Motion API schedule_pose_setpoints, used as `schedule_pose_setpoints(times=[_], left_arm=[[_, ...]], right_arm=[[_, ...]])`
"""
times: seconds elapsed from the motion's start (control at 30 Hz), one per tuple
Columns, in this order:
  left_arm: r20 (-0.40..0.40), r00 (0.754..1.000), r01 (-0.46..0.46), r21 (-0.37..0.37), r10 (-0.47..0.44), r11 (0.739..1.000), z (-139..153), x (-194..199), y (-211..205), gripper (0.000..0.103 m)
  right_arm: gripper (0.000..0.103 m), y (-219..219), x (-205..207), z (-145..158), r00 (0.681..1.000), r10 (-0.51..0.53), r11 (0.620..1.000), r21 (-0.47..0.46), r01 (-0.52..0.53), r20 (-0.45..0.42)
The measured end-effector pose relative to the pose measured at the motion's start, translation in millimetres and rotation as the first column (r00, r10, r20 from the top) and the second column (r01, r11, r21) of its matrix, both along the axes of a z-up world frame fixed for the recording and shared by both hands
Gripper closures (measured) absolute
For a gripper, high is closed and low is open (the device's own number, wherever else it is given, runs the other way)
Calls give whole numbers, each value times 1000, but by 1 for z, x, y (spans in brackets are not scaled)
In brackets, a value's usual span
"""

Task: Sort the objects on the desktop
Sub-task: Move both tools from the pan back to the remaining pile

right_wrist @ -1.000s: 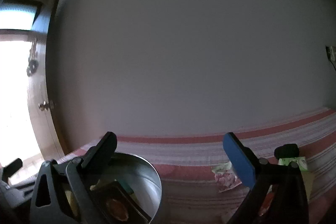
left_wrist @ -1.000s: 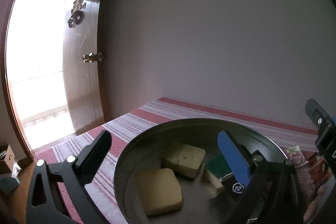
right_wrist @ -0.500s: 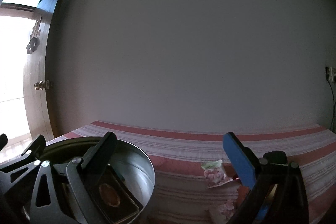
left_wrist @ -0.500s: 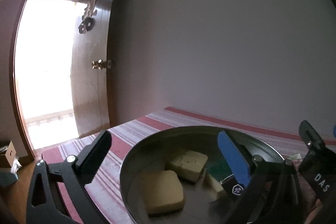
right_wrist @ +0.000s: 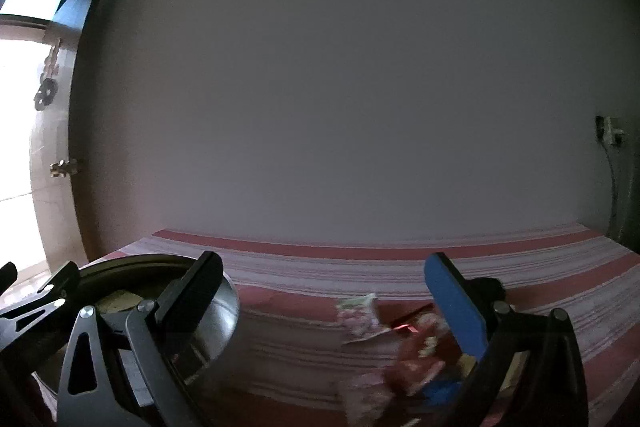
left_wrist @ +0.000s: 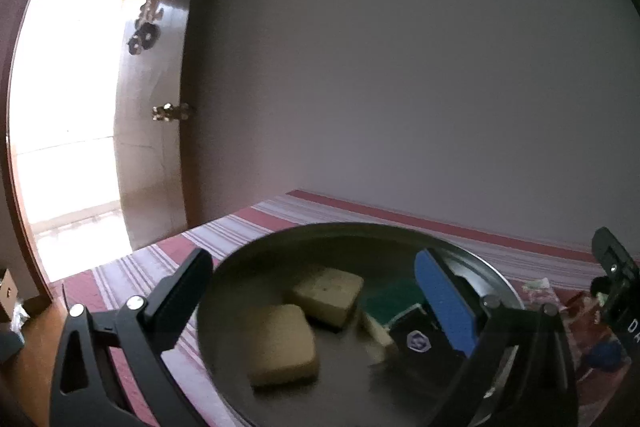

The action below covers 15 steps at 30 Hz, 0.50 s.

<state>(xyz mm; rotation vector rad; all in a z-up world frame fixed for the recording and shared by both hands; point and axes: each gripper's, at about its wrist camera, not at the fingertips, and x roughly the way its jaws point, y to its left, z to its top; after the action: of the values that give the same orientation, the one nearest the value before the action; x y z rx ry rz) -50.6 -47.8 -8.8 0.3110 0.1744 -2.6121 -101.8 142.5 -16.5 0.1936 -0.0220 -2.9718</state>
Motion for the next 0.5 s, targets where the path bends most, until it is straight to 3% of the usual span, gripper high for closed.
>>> schedule_pose_setpoints(times=[0.5], left_arm=[[21,987,160,-36,-160,986,1,-8,51,0]], right_arm=[[1,67,17,1,993,-113,989,94,114,-20]])
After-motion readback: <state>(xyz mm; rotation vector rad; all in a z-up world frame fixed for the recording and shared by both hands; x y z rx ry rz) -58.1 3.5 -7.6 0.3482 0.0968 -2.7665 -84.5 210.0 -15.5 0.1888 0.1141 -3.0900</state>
